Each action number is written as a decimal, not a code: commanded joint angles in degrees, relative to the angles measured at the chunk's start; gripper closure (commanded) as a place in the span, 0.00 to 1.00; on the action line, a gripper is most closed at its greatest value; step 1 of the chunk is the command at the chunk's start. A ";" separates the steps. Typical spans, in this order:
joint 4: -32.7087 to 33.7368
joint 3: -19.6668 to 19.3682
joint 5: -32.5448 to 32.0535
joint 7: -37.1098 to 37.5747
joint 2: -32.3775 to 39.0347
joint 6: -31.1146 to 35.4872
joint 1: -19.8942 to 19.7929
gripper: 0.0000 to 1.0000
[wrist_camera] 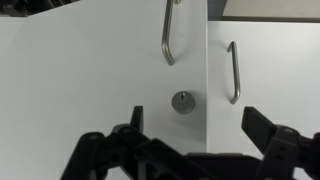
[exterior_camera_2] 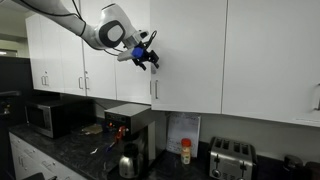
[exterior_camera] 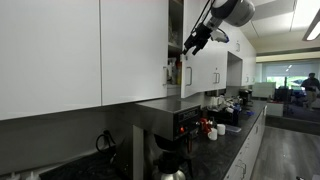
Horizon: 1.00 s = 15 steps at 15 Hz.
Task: Close the top right cabinet door
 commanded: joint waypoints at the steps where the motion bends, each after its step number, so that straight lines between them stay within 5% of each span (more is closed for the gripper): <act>1: 7.19 1.91 1.97 -1.55 6.36 -3.85 -2.07 0.00; 10: 13.31 4.89 3.42 -4.40 10.09 -10.32 -4.62 0.00; 15: 11.92 5.51 0.58 -2.93 6.26 -15.11 -6.04 0.00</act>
